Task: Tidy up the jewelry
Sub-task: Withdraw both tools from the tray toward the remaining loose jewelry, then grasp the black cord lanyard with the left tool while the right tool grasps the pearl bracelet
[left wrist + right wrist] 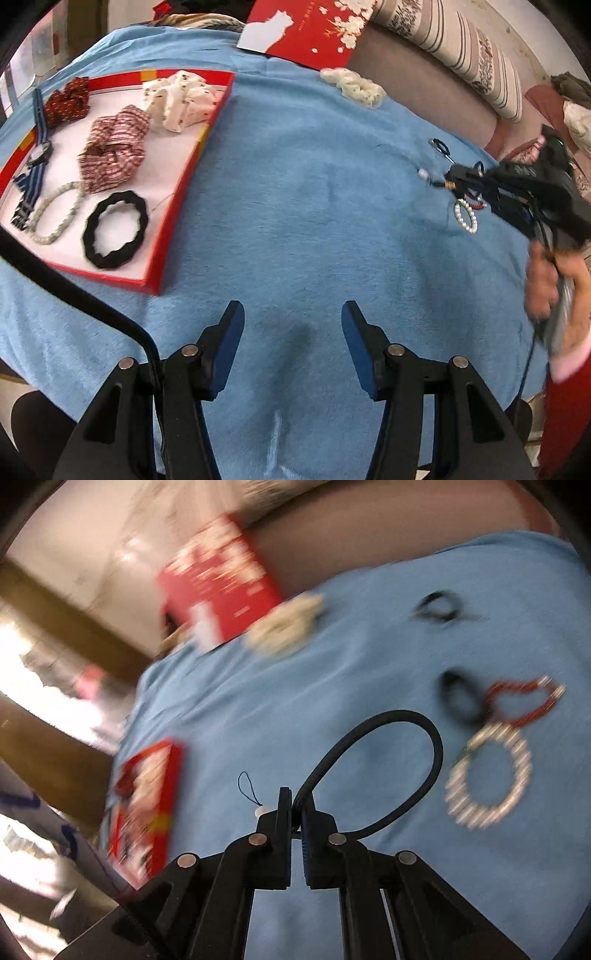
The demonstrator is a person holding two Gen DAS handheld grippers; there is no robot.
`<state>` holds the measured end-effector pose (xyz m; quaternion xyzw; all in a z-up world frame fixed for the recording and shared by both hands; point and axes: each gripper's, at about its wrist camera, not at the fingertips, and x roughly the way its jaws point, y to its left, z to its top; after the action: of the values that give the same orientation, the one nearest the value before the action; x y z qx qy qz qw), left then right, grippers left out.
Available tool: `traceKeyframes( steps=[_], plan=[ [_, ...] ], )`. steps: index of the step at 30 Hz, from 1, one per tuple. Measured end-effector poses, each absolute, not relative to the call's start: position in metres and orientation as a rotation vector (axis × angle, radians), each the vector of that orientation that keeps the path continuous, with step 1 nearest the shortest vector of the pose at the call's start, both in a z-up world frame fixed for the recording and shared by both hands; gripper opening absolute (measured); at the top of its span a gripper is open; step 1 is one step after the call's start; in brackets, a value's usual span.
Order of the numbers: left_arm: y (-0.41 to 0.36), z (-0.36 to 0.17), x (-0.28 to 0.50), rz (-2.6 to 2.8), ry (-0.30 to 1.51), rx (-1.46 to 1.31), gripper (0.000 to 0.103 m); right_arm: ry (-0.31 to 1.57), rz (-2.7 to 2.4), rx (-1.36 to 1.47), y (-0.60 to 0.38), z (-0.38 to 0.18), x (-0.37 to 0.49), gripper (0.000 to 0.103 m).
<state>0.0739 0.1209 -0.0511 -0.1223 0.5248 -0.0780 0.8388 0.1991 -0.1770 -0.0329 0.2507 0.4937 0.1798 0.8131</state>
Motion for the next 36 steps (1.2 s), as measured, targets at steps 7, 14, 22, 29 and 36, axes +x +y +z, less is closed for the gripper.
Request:
traceKeyframes(
  steps=[7,14,22,29,36],
  plan=[
    [0.139,-0.038,0.057,-0.136,1.087,-0.282,0.053,1.157,0.484,0.393,-0.117,-0.057,0.157,0.009],
    [0.134,-0.028,0.051,-0.144,1.069,-0.244,0.053,1.115,0.465,0.370,-0.131,-0.046,0.142,0.052],
    [0.077,-0.025,0.074,-0.305,1.062,-0.073,0.053,0.997,0.278,0.335,-0.210,-0.014,0.126,0.055],
    [0.016,-0.045,0.111,-0.473,1.100,0.075,0.053,1.020,0.086,0.293,-0.258,-0.036,0.159,0.055],
    [-0.010,-0.072,0.135,-0.511,1.164,0.161,0.022,1.052,-0.034,0.204,-0.265,-0.061,0.197,0.055]
  ],
)
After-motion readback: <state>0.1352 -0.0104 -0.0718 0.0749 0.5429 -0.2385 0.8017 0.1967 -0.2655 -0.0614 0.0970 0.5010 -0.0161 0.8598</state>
